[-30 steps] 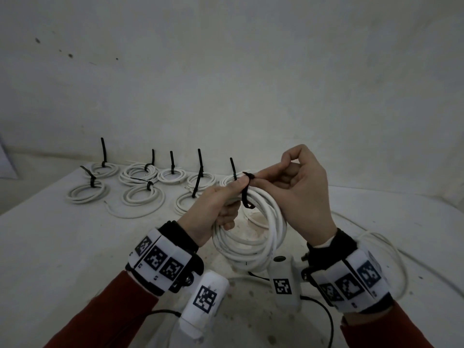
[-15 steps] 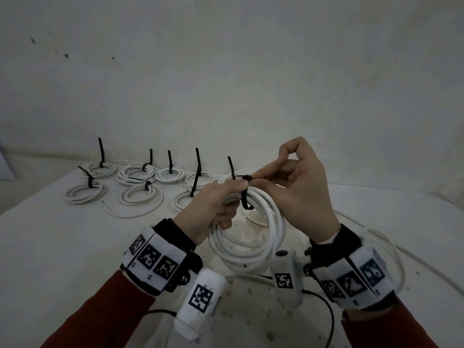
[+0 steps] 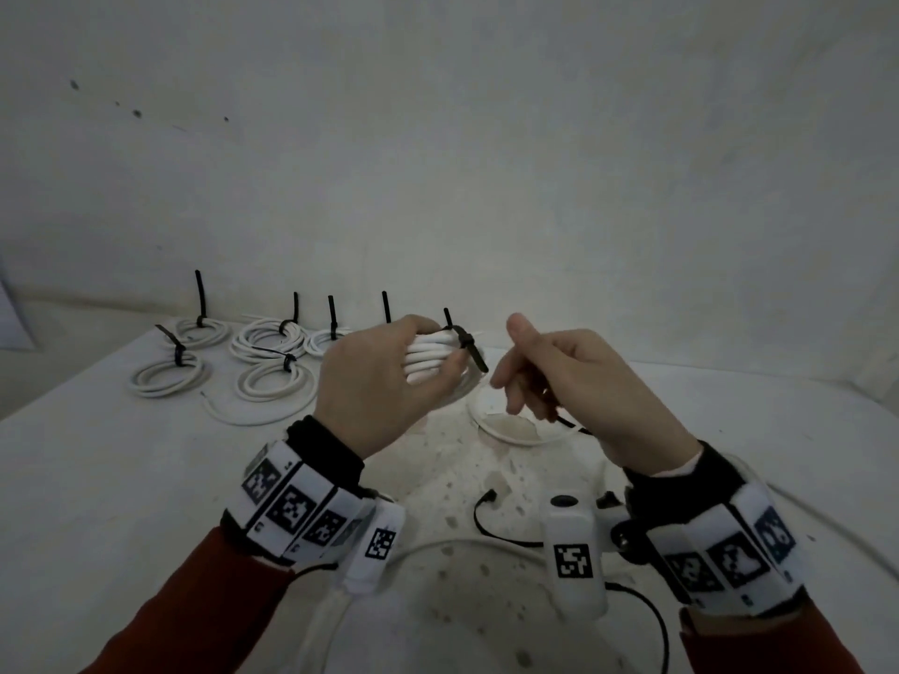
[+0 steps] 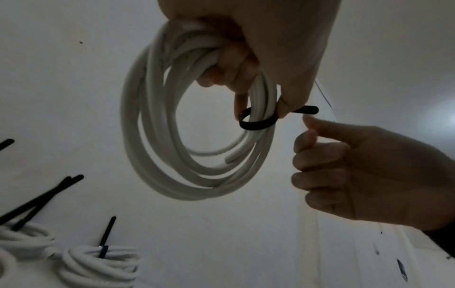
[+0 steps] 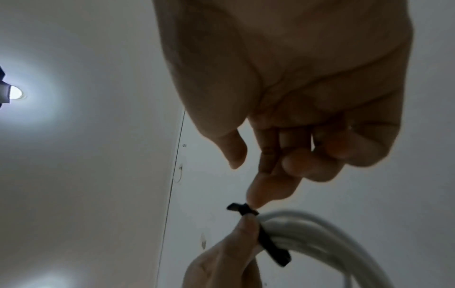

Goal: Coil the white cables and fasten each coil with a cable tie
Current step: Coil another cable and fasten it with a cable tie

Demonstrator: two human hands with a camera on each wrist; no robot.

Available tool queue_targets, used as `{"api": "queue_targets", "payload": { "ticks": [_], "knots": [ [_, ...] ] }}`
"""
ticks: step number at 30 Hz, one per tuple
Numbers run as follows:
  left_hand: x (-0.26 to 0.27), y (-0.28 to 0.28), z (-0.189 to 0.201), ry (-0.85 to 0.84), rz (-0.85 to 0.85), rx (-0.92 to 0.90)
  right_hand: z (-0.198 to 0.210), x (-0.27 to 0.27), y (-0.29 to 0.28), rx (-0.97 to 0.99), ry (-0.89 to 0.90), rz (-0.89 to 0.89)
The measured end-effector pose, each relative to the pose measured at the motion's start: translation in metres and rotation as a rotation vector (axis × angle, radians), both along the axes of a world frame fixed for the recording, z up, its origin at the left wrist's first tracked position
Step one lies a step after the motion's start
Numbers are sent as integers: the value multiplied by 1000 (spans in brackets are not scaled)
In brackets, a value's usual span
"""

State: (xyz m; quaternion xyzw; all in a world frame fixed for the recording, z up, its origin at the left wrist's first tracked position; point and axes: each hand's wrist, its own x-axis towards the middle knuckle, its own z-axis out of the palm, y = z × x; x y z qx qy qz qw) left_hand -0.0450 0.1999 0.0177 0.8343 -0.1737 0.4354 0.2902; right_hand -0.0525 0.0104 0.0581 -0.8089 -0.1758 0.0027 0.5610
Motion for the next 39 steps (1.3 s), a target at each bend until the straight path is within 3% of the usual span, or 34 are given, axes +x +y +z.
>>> {"api": "queue_targets", "payload": {
  "ticks": [5,9,19,27,32,35,39],
  "knots": [
    [-1,-3,0,-73,13,74,-4,-5,10,140,155,155],
    [0,-3,1,-37,-41,-9,-10,-4,16,325,228,197],
    [14,13,0,136,-139,-309,-25,-14,40,418,-17,263],
    [15,12,-2,207,-258,-445,-34,-19,48,317,-245,207],
    [18,20,-1,230,-183,-407,-34,-13,46,234,-235,187],
    [20,28,4,281,-77,-374,-33,-3,39,94,-280,60],
    [18,34,14,412,-166,-560,-26,10,25,39,-148,-87]
  ]
}}
